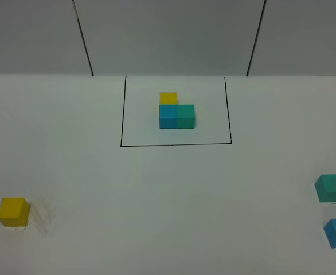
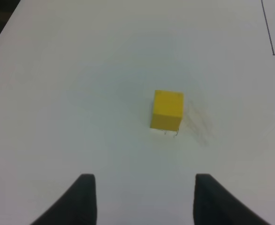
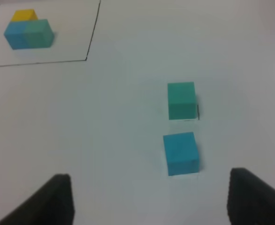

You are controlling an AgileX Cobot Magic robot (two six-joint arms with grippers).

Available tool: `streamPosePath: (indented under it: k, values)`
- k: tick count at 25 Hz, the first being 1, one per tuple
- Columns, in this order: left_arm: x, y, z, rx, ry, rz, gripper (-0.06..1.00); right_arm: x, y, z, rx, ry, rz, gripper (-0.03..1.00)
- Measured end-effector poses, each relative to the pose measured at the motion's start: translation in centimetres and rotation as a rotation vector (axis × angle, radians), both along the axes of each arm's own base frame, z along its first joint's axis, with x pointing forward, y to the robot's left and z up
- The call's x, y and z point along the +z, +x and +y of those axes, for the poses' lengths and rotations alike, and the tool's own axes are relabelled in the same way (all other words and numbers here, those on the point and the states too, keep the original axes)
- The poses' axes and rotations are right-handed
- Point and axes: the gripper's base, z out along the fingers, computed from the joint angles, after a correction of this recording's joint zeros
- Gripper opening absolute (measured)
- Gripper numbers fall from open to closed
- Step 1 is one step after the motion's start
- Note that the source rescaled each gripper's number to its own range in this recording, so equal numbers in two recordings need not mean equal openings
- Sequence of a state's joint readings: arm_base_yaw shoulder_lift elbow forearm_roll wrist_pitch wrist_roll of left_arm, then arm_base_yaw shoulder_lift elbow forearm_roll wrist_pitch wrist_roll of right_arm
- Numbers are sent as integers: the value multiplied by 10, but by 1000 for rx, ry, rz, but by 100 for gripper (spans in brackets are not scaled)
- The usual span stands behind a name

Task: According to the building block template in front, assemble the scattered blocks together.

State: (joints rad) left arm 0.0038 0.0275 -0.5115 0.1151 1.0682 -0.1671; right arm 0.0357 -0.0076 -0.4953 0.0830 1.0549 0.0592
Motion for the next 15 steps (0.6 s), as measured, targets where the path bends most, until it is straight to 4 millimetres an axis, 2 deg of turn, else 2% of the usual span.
streamPosePath:
  k: [15]
  values:
    - [0,0,0,0,0,0,7,0,0,0,0,0,0,60]
